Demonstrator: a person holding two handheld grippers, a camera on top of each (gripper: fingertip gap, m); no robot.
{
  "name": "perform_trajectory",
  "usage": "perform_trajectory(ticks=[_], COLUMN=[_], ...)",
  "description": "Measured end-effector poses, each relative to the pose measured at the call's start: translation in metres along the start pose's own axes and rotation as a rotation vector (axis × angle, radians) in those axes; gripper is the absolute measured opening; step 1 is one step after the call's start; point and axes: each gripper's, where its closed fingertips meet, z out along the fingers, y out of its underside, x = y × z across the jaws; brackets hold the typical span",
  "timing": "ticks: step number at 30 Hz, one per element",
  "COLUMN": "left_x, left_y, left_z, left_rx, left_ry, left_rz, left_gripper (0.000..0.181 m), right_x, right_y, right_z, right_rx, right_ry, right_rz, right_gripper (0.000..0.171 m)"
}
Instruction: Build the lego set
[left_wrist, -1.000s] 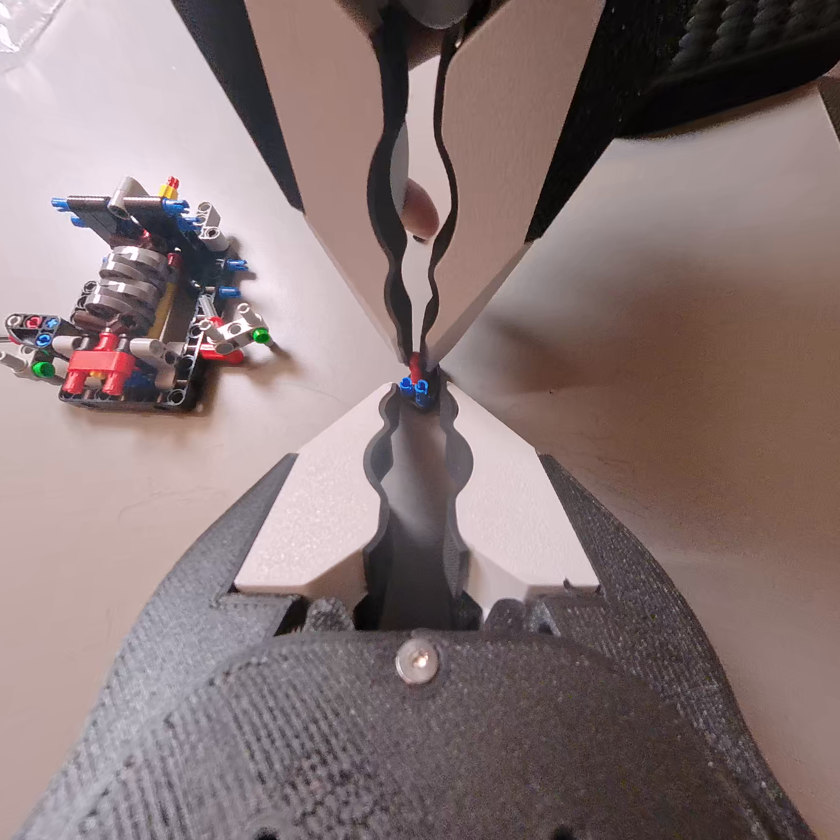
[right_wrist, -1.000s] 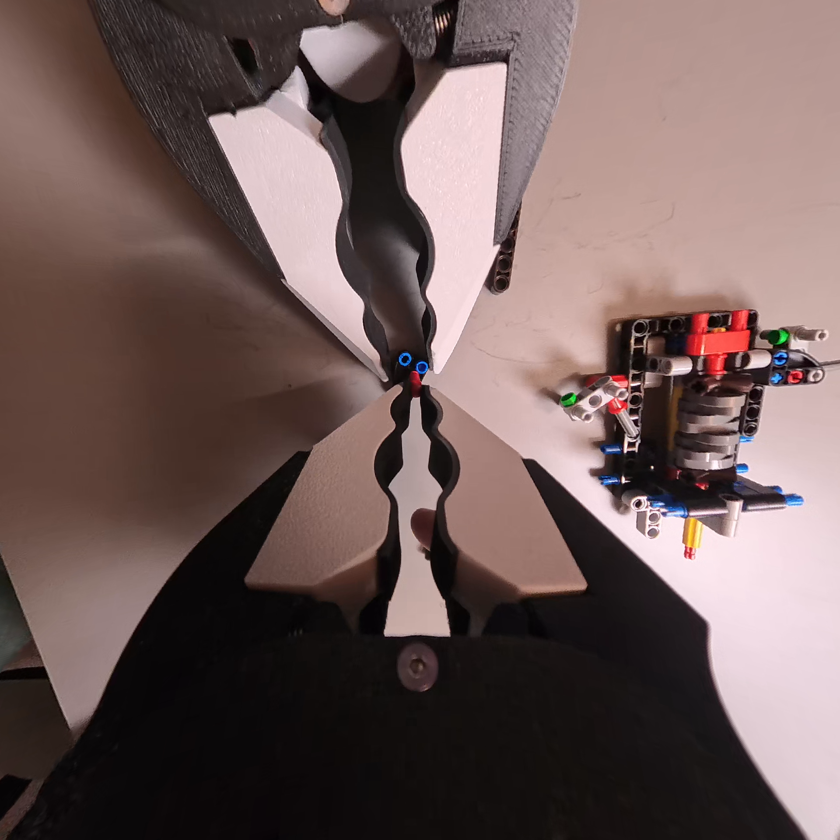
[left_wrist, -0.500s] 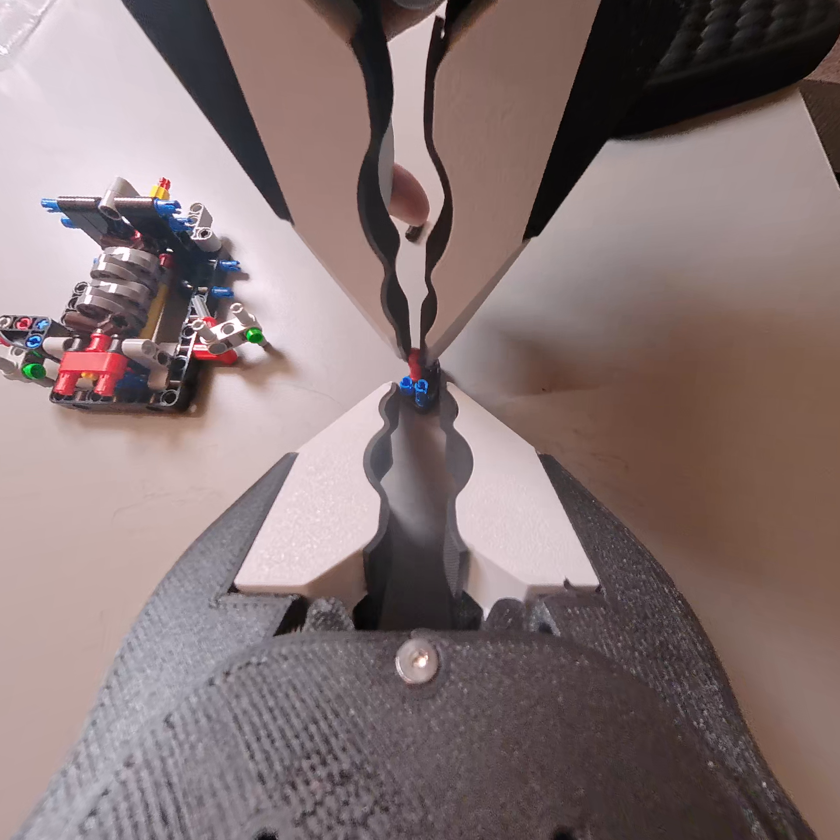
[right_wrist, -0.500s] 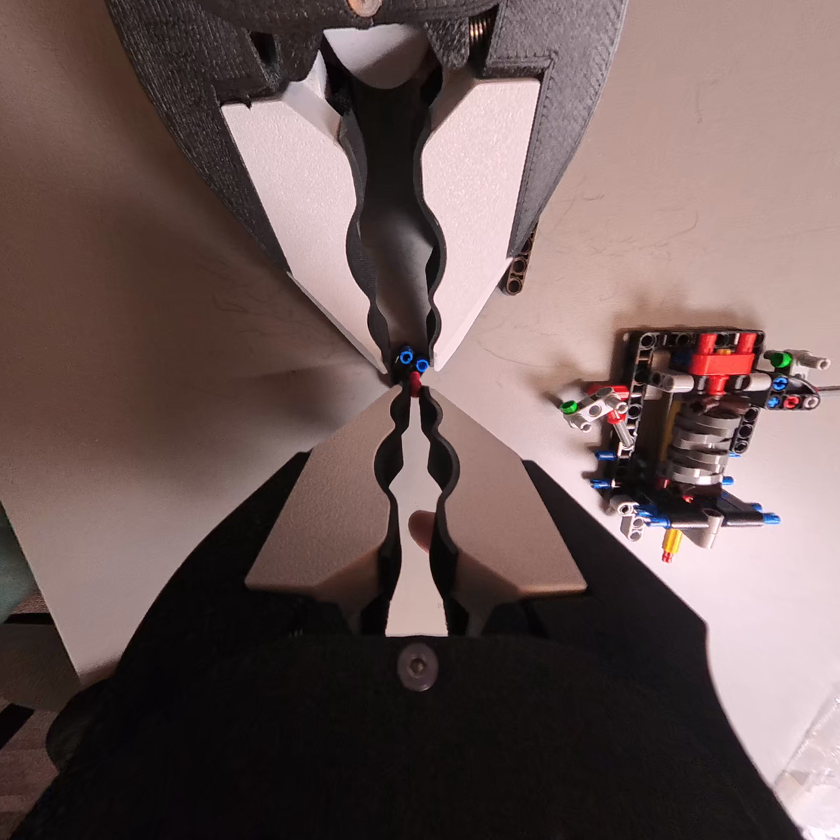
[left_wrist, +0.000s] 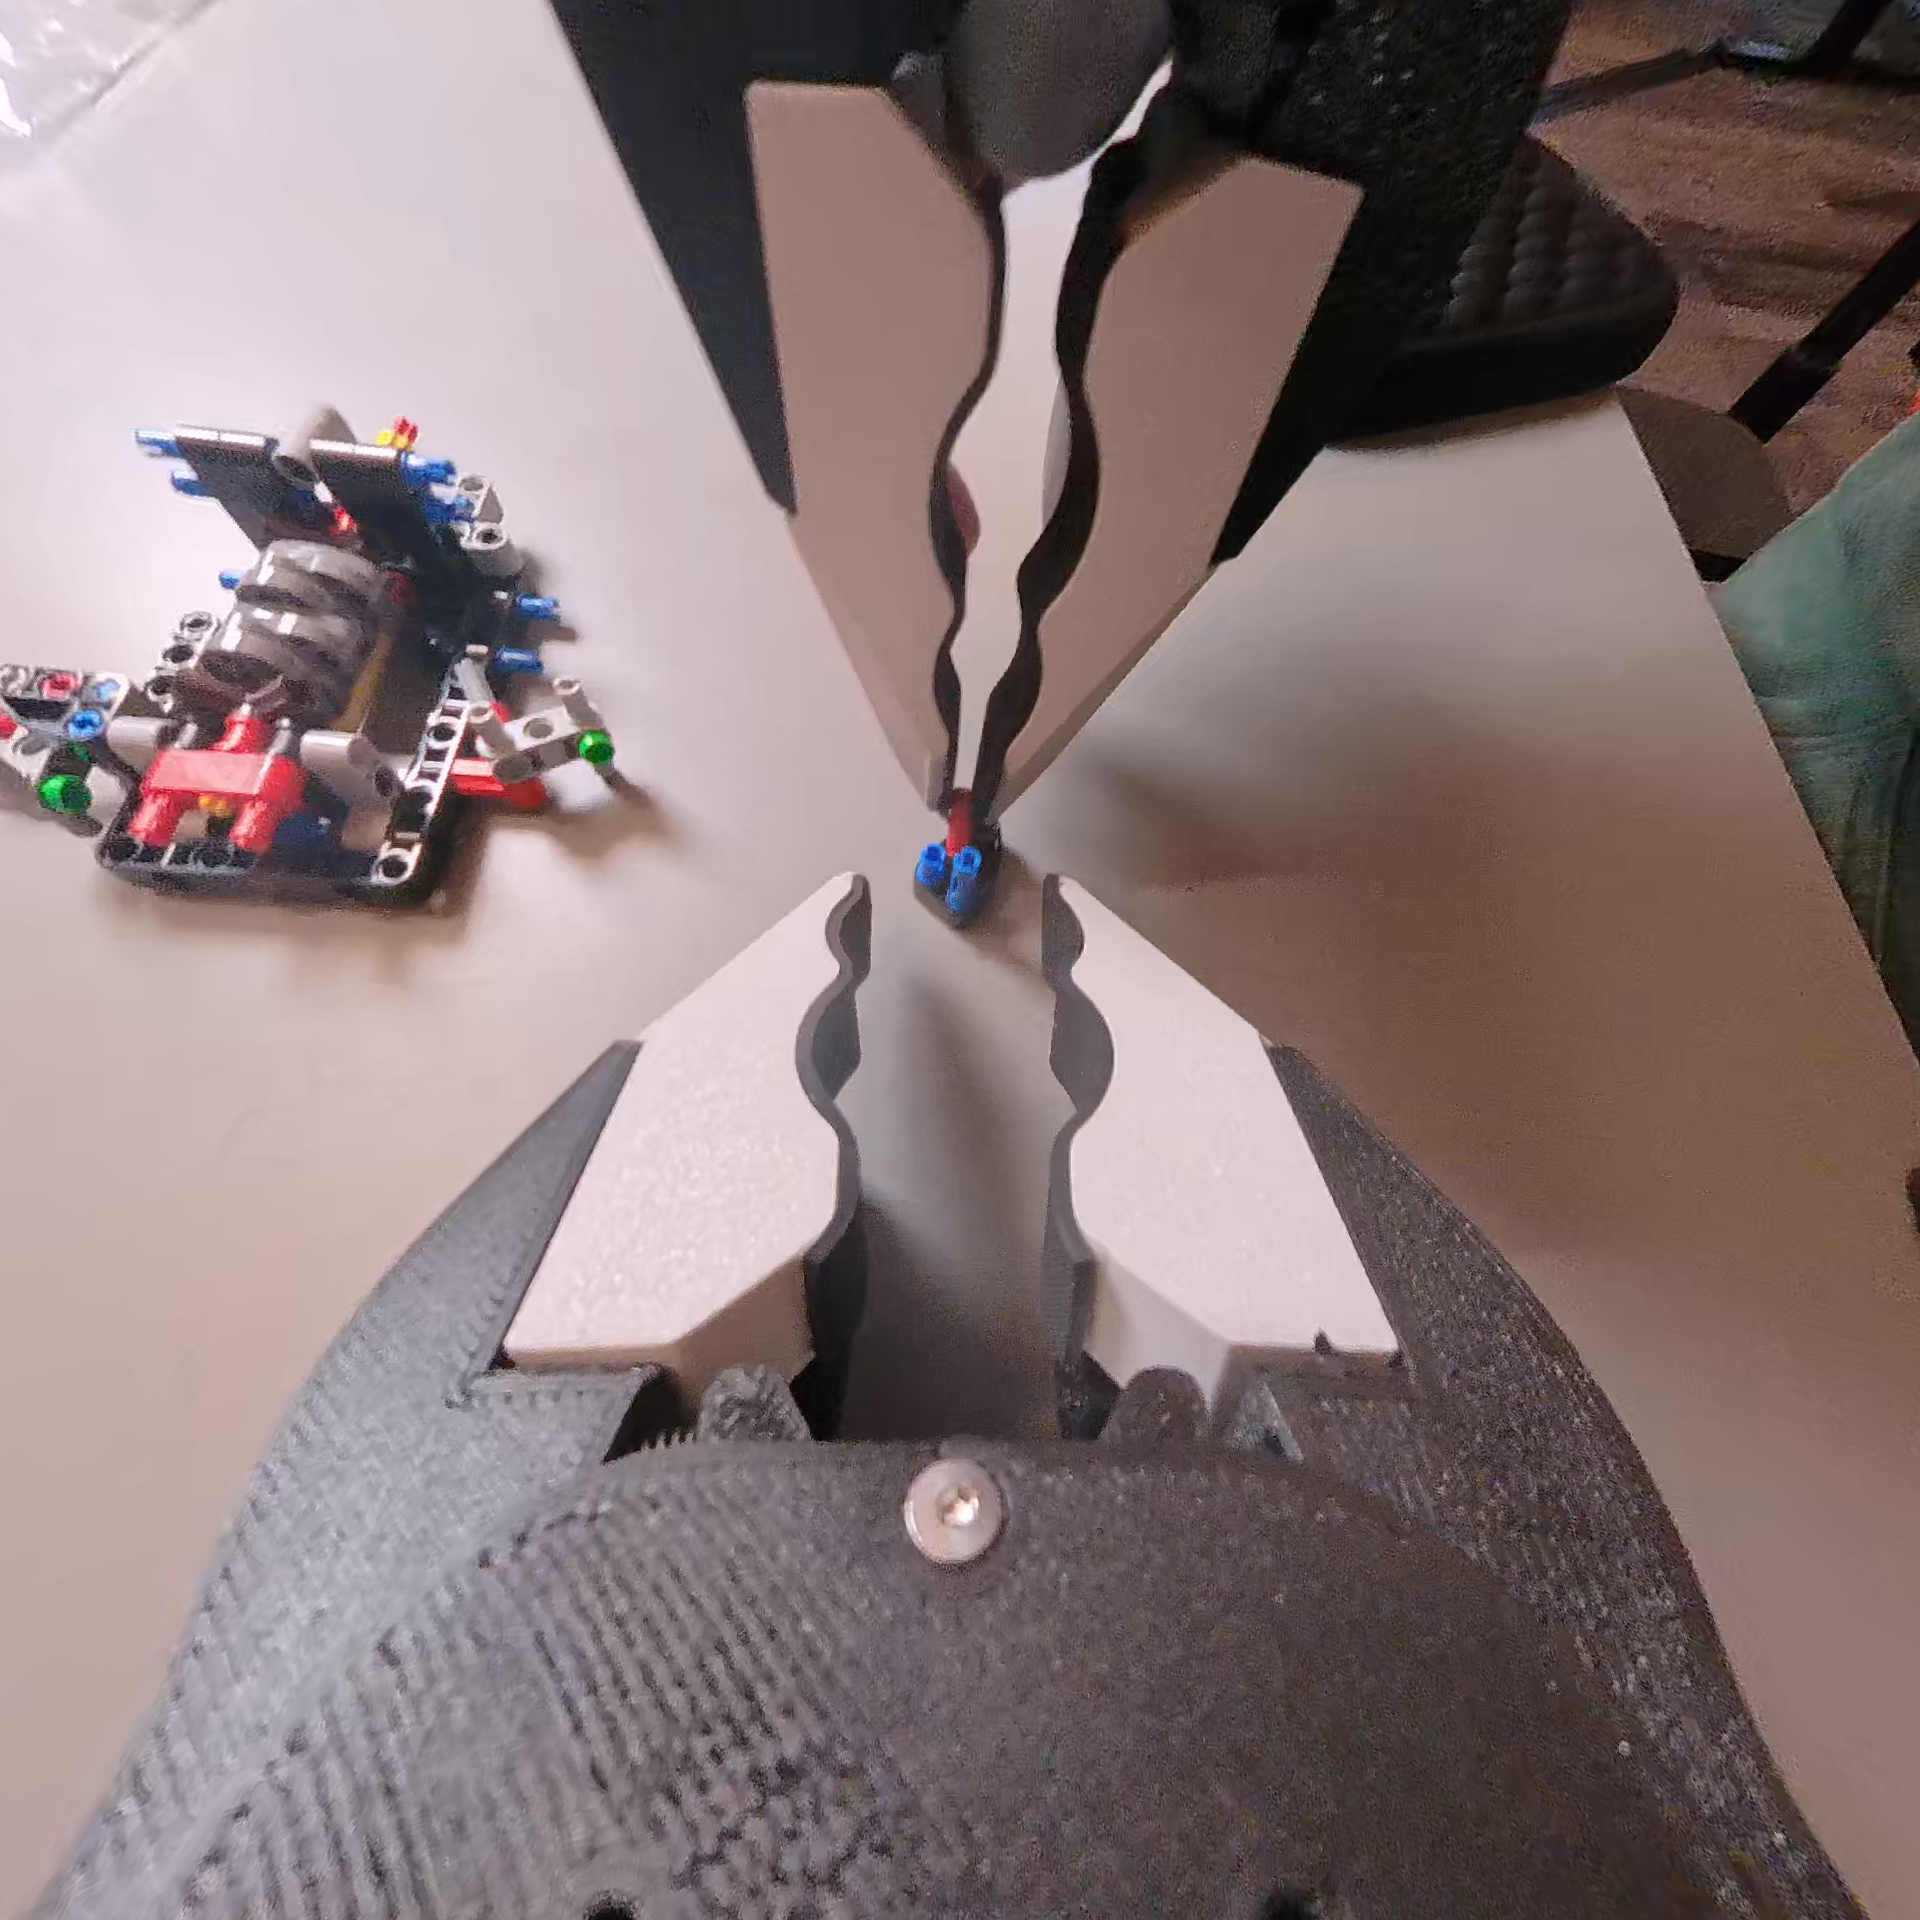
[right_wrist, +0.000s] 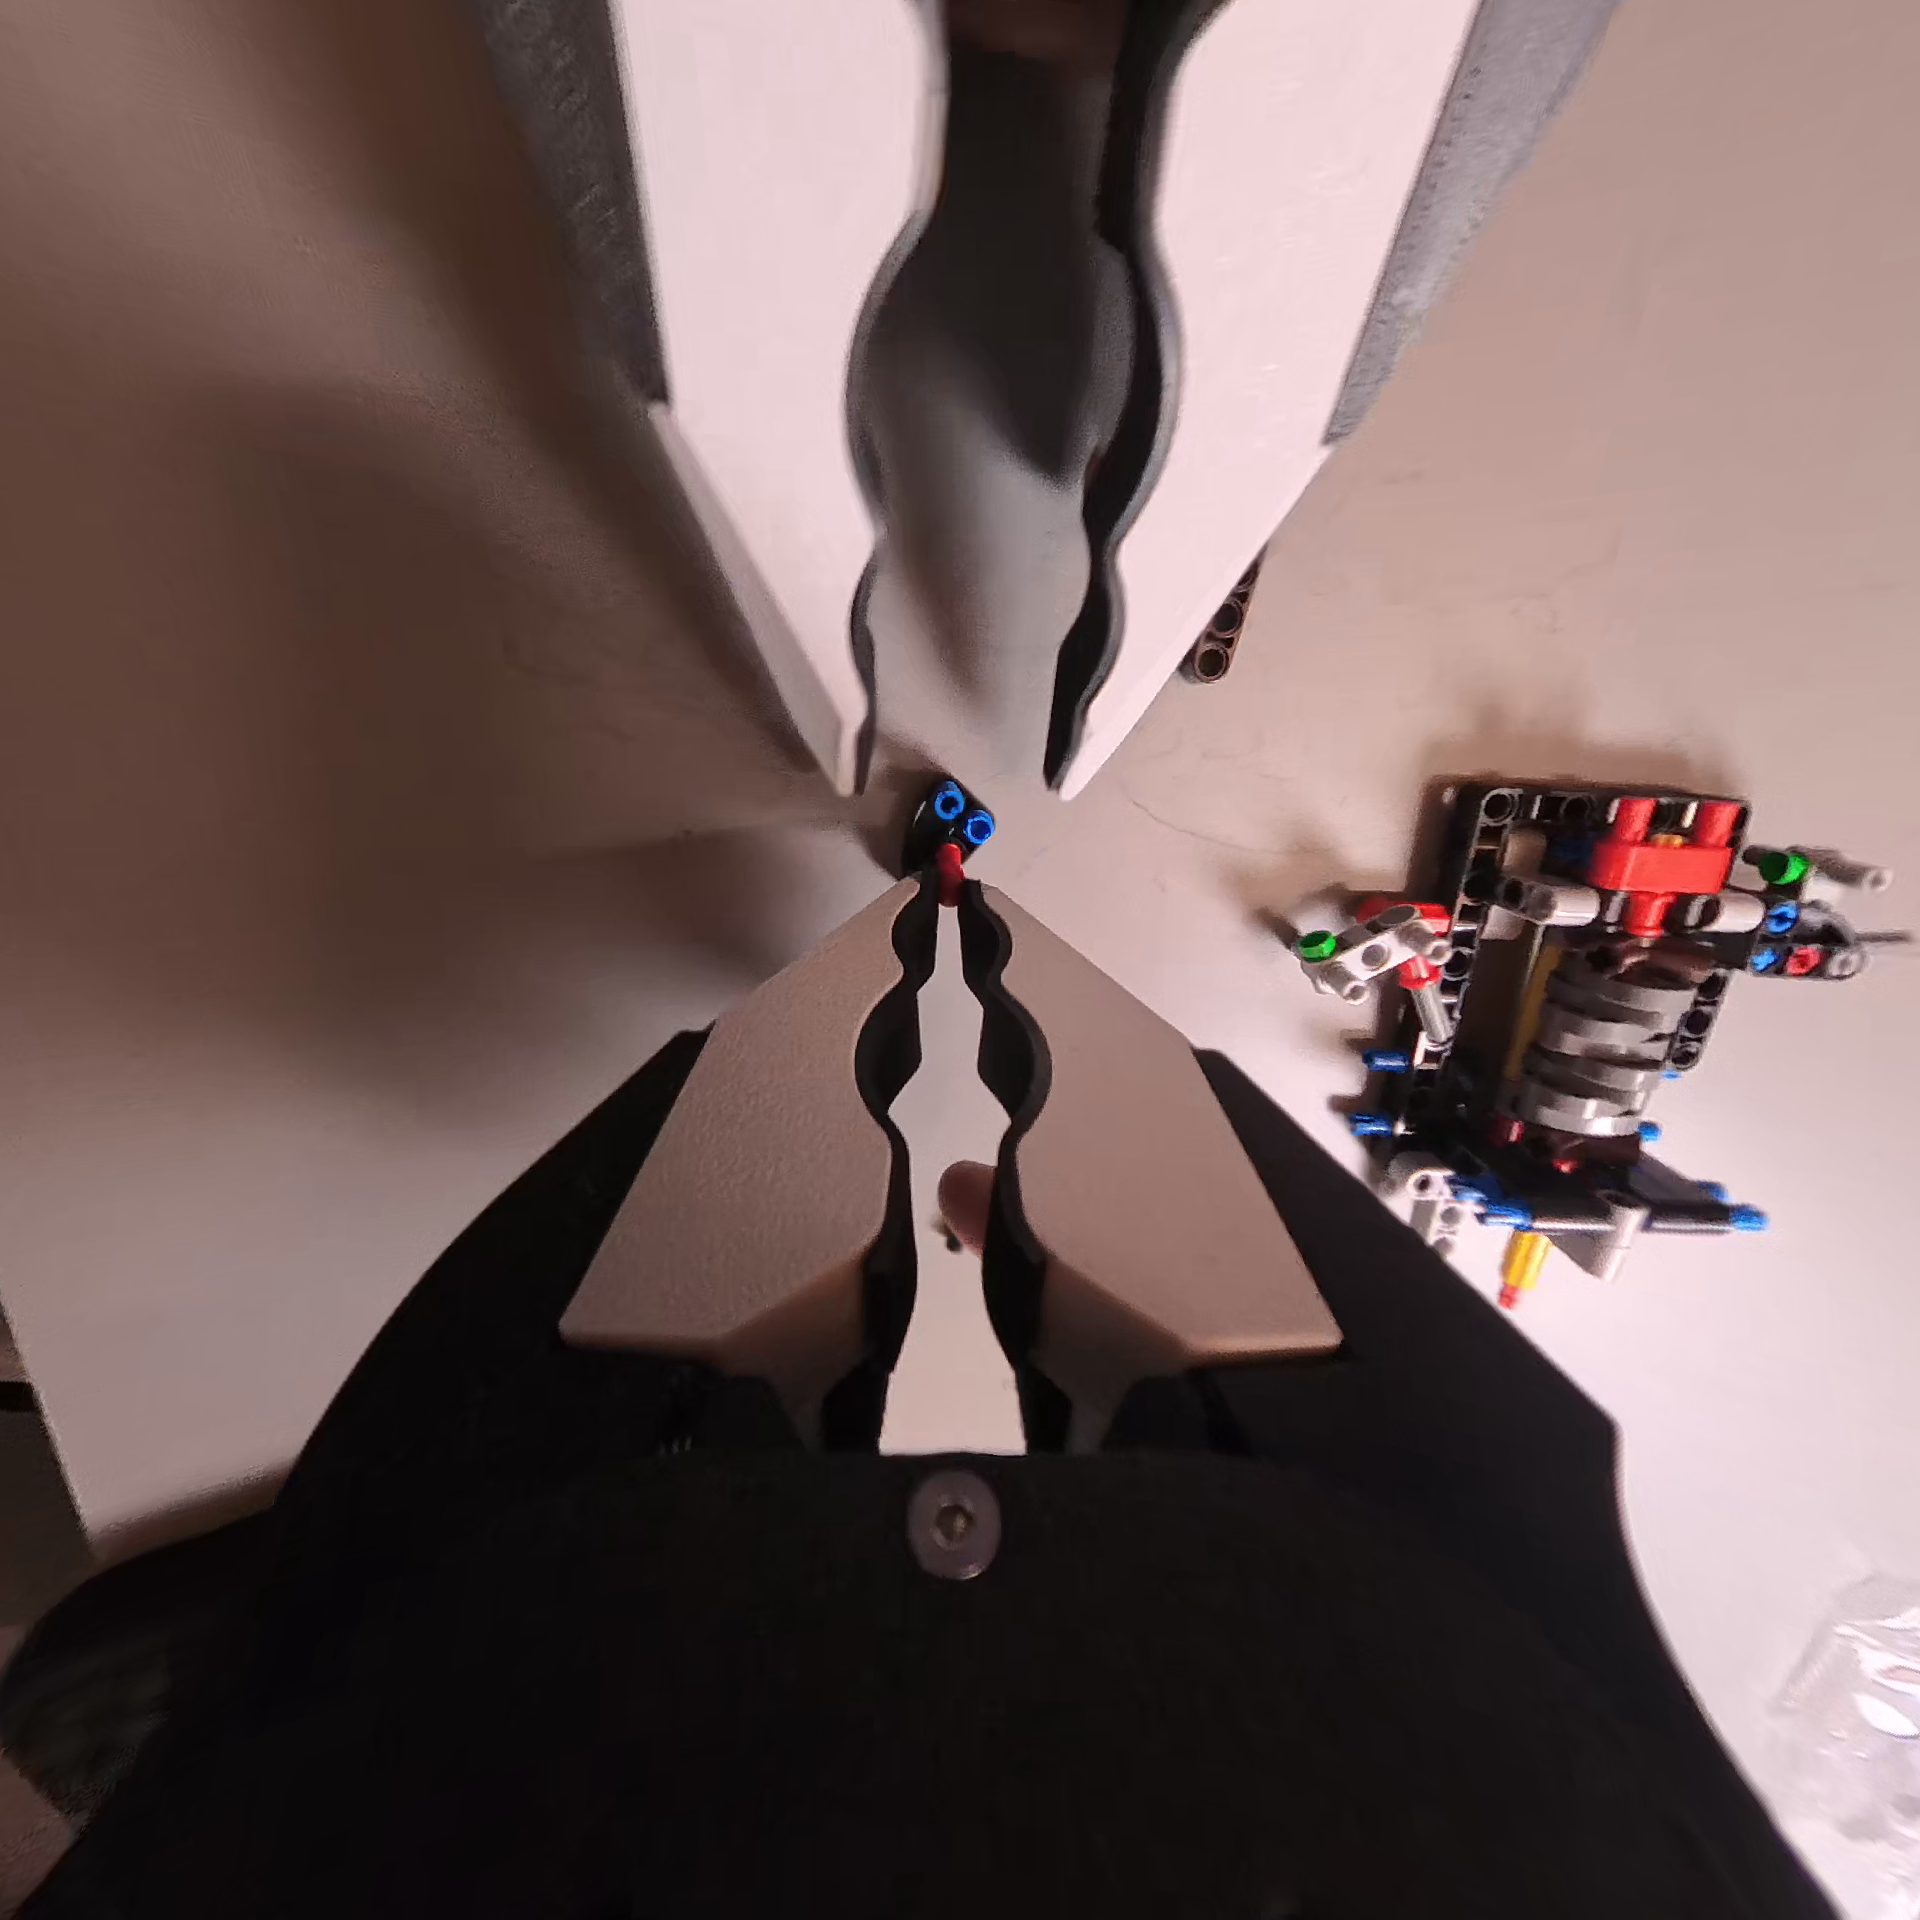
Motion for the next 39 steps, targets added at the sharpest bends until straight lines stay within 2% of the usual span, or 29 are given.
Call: perform_trajectory(ticks=[1,10,21,25,39], left_x=[0.0,0.001,-0.002,-0.002,-0.003], left_y=[0.002,0.006,0.004,0.003,0.003], left_z=[0.0,0.009,0.013,0.013,0.013], left_rx=[-0.013,-0.072,-0.073,-0.074,-0.071], left_ry=[0.002,0.03,0.046,0.047,0.034], left_rz=[-0.004,0.035,0.022,0.019,0.022], left_gripper=[0.031,0.009,0.01,0.01,0.007], right_x=[0.0,0.0,0.001,0.0,0.0], right_y=[0.002,0.001,0.002,0.001,0.002], right_z=[0.0,0.0,-0.001,-0.001,0.0], right_rx=[-0.015,-0.15,-0.248,-0.261,-0.298], right_ry=[0.009,0.054,0.113,0.103,0.043], right_rz=[-0.043,-0.392,-0.785,-0.818,-0.737], right_gripper=[0.001,0.002,0.002,0.002,0.002])
